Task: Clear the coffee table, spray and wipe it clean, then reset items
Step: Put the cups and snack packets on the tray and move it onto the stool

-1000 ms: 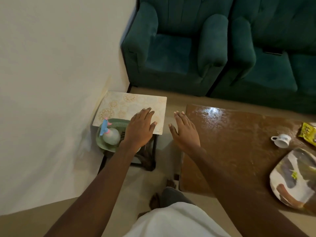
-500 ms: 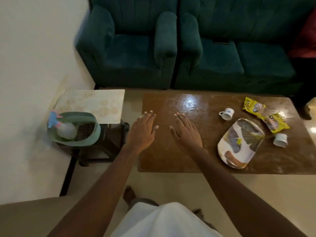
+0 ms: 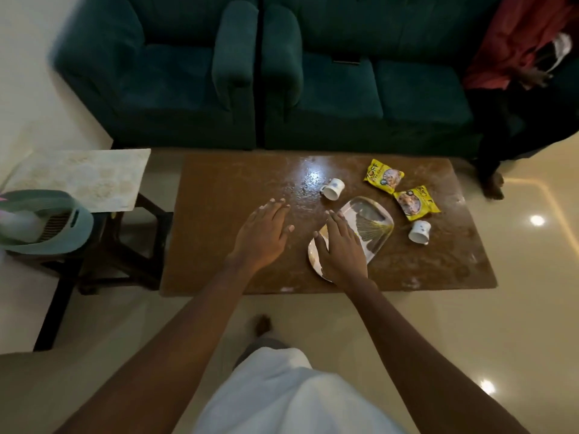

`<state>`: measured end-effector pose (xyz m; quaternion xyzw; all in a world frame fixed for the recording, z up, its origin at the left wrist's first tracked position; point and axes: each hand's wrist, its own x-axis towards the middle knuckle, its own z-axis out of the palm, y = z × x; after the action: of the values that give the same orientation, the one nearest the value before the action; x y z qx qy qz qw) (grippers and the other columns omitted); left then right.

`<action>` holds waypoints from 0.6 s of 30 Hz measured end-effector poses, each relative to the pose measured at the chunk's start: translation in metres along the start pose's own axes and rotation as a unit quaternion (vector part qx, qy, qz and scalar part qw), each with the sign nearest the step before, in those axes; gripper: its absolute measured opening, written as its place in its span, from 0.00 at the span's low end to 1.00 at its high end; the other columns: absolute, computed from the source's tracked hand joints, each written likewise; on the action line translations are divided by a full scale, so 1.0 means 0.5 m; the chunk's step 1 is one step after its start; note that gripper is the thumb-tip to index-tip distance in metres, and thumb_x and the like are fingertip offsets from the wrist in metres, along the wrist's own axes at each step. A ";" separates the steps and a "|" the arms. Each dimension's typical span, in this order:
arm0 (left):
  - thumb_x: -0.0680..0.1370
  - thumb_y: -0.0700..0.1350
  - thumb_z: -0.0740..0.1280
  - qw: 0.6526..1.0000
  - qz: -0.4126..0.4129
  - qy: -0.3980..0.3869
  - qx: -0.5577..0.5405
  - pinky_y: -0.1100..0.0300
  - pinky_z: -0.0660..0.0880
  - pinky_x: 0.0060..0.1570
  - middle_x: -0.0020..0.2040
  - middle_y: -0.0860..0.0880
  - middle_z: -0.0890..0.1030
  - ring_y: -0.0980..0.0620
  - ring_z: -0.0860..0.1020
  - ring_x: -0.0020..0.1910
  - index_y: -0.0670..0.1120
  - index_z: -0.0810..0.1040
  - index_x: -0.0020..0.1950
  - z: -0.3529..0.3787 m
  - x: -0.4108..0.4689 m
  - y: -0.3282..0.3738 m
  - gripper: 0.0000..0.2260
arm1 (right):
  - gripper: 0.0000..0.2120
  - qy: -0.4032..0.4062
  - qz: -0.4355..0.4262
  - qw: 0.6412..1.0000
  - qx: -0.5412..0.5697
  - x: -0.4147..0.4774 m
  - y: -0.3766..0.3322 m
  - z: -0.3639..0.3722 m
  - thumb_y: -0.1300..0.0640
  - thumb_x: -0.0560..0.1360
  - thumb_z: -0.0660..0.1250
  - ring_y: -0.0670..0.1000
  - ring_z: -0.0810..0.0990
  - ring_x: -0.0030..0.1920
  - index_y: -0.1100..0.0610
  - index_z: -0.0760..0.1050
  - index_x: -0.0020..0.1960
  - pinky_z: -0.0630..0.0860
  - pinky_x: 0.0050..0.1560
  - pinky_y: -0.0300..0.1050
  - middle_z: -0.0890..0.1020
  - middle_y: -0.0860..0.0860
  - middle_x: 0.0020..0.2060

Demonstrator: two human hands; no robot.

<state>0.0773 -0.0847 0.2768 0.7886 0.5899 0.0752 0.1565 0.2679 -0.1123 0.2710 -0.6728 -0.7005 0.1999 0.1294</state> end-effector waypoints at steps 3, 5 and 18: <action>0.83 0.53 0.55 1.000 0.019 -0.003 -0.002 0.53 0.54 0.74 0.77 0.48 0.62 0.49 0.56 0.77 0.45 0.62 0.76 0.033 0.047 0.059 0.23 | 0.27 0.000 0.020 1.000 -0.001 0.007 0.070 -0.016 0.45 0.84 0.52 0.49 0.52 0.79 0.54 0.56 0.79 0.55 0.75 0.49 0.59 0.49 0.78; 0.83 0.53 0.55 1.000 0.028 -0.005 -0.005 0.53 0.54 0.74 0.77 0.47 0.63 0.49 0.58 0.77 0.45 0.63 0.76 0.057 0.086 0.092 0.23 | 0.26 0.003 0.029 1.000 -0.008 0.021 0.117 -0.027 0.45 0.84 0.52 0.48 0.52 0.79 0.54 0.56 0.79 0.54 0.75 0.47 0.59 0.50 0.78; 0.82 0.52 0.56 0.995 0.075 -0.057 -0.009 0.53 0.61 0.71 0.73 0.47 0.69 0.47 0.66 0.73 0.45 0.67 0.74 0.218 0.345 0.218 0.21 | 0.26 0.002 0.121 0.993 -0.010 0.153 0.381 -0.041 0.46 0.83 0.56 0.51 0.56 0.78 0.54 0.59 0.78 0.57 0.75 0.50 0.63 0.51 0.77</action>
<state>0.2596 0.0349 0.1995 0.8322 0.5184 0.0467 0.1912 0.4422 -0.0311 0.1957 -0.7539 -0.6159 0.2063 0.0989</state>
